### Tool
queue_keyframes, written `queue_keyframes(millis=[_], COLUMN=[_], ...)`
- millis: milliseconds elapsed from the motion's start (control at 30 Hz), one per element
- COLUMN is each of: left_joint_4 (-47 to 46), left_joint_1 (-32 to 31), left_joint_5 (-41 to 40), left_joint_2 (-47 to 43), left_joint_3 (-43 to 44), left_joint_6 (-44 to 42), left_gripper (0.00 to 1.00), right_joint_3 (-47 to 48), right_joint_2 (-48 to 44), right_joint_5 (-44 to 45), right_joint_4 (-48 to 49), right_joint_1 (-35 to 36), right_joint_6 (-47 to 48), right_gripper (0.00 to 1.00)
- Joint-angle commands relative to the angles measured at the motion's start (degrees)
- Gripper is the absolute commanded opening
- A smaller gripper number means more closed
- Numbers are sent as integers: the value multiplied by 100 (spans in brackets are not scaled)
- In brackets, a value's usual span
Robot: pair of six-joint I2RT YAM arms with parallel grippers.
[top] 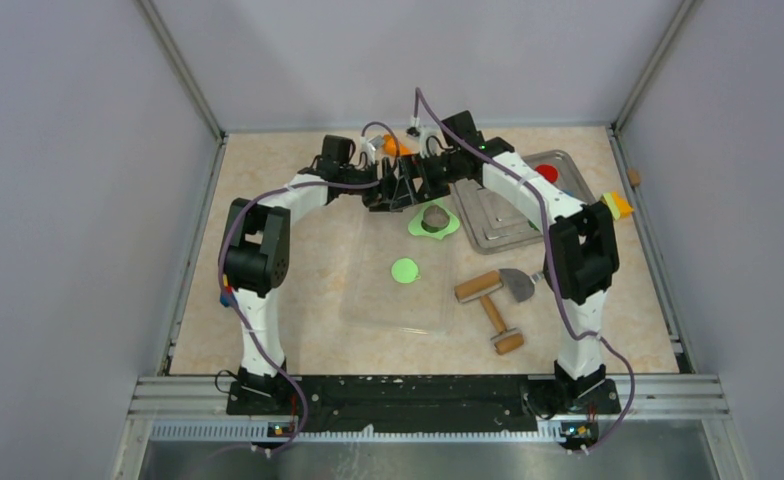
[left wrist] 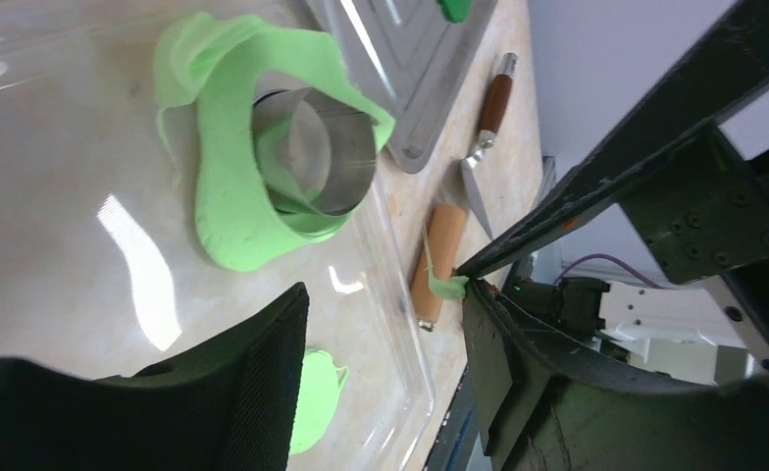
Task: Roll out the dumpling wrappers from the dough
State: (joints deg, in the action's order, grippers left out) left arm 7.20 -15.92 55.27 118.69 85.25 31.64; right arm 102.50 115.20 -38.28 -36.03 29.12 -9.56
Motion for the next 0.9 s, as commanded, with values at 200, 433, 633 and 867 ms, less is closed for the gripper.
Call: queue_keyframes(millis=[200, 433, 633, 867], left_joint_4=[491, -221, -117, 339], left_joint_1=[28, -7, -7, -237], left_joint_5=[-818, -167, -507, -1108], left_joint_2=[90, 93, 2, -448], left_joint_3=[153, 28, -45, -165], left_joint_6=[-582, -22, 28, -1424], left_gripper=[63, 65, 66, 65], right_joint_3=[271, 174, 223, -44], right_joint_2=[-186, -391, -635, -1036], right_joint_5=[82, 531, 457, 496], right_joint_4=[-83, -177, -190, -52], right_joint_1=[21, -170, -502, -927], right_joint_6=[321, 591, 690, 603], right_gripper=[92, 89, 80, 75])
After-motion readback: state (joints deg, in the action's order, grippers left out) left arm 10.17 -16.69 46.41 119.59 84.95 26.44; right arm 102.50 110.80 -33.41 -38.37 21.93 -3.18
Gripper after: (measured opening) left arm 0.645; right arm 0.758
